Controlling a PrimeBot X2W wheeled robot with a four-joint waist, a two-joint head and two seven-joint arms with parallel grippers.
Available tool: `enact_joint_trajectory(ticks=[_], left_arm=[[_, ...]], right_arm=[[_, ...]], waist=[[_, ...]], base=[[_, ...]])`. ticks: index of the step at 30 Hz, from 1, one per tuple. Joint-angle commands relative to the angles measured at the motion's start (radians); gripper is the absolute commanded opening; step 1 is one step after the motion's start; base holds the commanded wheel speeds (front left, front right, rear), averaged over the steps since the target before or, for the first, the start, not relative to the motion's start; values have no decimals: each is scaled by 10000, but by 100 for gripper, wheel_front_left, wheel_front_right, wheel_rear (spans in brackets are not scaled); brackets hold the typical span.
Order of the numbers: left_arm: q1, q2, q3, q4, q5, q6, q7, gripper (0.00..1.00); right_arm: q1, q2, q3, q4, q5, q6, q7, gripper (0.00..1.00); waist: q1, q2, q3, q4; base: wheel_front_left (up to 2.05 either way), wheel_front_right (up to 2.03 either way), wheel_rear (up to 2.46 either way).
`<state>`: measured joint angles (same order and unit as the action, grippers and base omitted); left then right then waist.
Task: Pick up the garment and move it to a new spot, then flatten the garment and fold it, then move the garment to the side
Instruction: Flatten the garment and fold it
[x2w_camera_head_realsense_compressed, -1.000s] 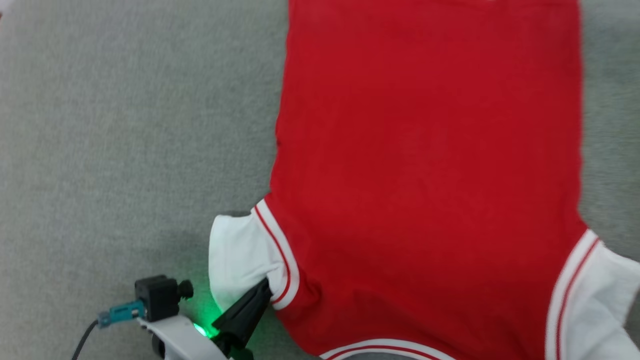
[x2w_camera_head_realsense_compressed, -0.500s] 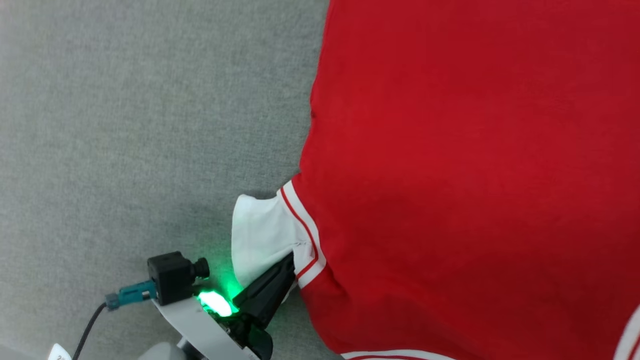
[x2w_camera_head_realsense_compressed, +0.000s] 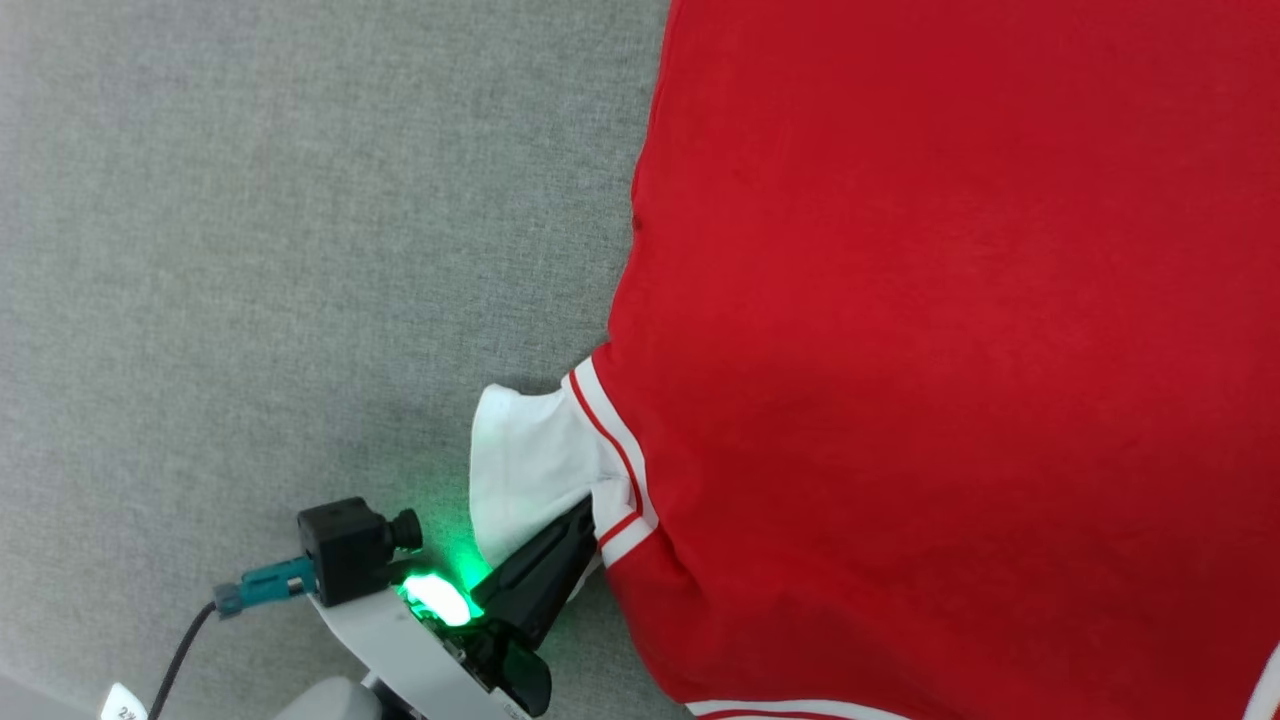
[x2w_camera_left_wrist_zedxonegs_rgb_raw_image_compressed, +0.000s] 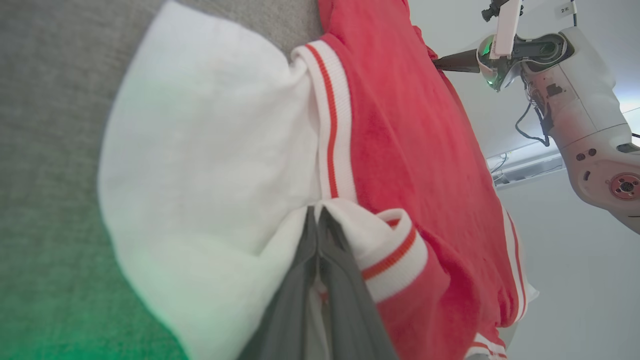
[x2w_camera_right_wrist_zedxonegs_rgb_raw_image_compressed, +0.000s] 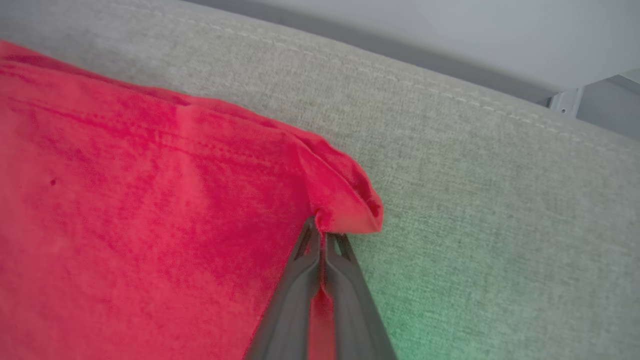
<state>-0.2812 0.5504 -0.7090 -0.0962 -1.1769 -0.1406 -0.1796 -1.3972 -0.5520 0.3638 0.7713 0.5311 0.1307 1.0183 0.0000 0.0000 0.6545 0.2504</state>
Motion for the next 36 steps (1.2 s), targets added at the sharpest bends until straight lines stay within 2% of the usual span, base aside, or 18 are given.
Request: enact_joint_trajectory(ticks=[1, 8, 14, 20, 27, 31, 36], left_arm=[[-373, -125, 15, 807, -115, 183, 70, 0], [-341, 78, -60, 905, -275, 160, -173, 0], [21, 361, 33, 1066, -372, 158, -391, 0], [454, 559, 113, 1023, -502, 165, -465, 0], [790, 858, 307, 931, -612, 346, -521, 0], [922, 1016, 396, 817, -666, 427, -541, 0], [1022, 1168, 485, 647, -699, 505, -556, 0]], right_arm=[[572, -95, 78, 311, 100, -1, -41, 0], [1058, -574, 242, -119, 963, -6, -736, 0], [2699, -1666, 821, -1715, 2485, -6, -893, 0], [4933, -2958, 1074, -3820, 3830, -5, -787, 0], [8152, -4222, 659, -6120, 4904, -5, -847, 0], [9998, -4476, 170, -7253, 5154, -5, -986, 0], [12083, -4485, -369, -8520, 5186, -6, -750, 0]], waist=[[0, 0, -147, -63], [0, 0, -749, -315], [0, 0, -1609, -681], [0, 0, -2516, -1104], [0, 0, -3192, -1470], [0, 0, -3364, -1660], [0, 0, -3393, -1854]], base=[[0, 0, 0], [0, 0, 0], [0, 0, 0], [0, 0, 0], [0, 0, 0], [0, 0, 0], [0, 0, 0]])
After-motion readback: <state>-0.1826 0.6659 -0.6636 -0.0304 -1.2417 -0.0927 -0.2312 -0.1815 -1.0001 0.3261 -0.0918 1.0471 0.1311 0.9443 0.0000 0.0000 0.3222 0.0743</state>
